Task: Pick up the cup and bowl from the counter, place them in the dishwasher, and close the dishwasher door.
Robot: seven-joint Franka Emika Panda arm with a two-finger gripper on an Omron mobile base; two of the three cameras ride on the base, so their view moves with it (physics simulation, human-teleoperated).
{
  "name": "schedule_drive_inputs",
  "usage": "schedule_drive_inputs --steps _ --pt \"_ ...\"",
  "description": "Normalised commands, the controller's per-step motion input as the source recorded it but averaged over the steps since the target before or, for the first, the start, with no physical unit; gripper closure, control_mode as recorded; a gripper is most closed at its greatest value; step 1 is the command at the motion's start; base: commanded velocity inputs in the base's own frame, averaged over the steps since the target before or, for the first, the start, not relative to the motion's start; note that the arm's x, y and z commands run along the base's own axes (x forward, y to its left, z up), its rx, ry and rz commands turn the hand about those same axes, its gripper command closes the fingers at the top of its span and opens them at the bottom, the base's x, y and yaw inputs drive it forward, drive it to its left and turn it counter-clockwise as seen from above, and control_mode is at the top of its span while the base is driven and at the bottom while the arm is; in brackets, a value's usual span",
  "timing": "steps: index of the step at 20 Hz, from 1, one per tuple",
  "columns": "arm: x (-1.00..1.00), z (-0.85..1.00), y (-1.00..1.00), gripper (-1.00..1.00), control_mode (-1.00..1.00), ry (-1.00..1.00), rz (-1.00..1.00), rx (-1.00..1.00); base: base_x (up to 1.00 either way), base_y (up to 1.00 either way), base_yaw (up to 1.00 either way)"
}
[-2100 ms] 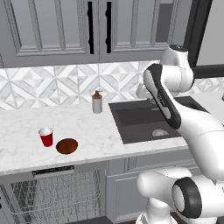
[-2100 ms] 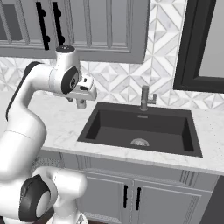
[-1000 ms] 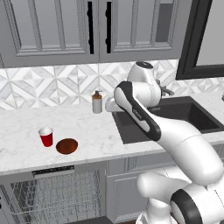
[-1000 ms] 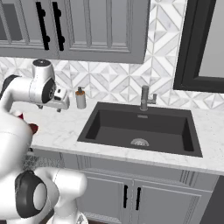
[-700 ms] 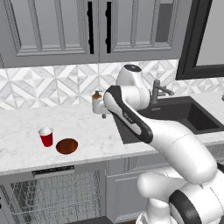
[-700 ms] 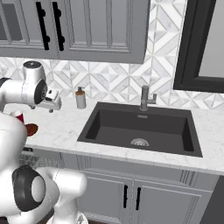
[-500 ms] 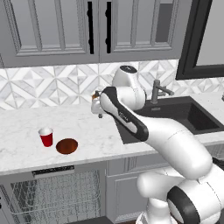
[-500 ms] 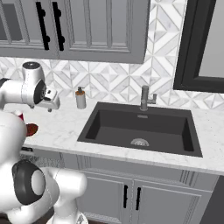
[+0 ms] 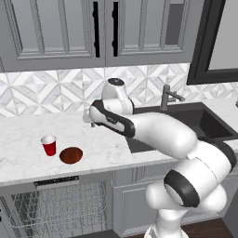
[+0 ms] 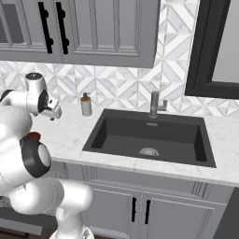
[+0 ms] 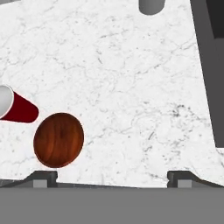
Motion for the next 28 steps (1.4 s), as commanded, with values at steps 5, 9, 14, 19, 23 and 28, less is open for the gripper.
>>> schedule_drive_inputs --steps 5,9,14,19,23,28 --pt "0.15 -0.03 0.18 -1.0 -1.0 0.01 -0.06 0.0 0.0 0.0 0.0" --pt "-0.01 -0.59 0.6 -1.0 -1.0 0.13 0.0 0.1 0.0 0.0 0.0" --pt "-0.22 -0.64 0.11 -1.0 -1.0 0.16 0.0 0.24 0.0 0.0 0.0" --pt "0.08 -0.47 0.39 -1.0 -1.0 0.0 0.14 -0.01 0.0 0.0 0.0" --pt "0.13 -0.39 0.16 -1.0 -1.0 -0.02 0.18 -0.1 0.0 0.0 0.0" --pt "0.0 -0.4 -0.02 -1.0 -1.0 -0.03 0.02 -0.06 0.0 0.0 0.0"
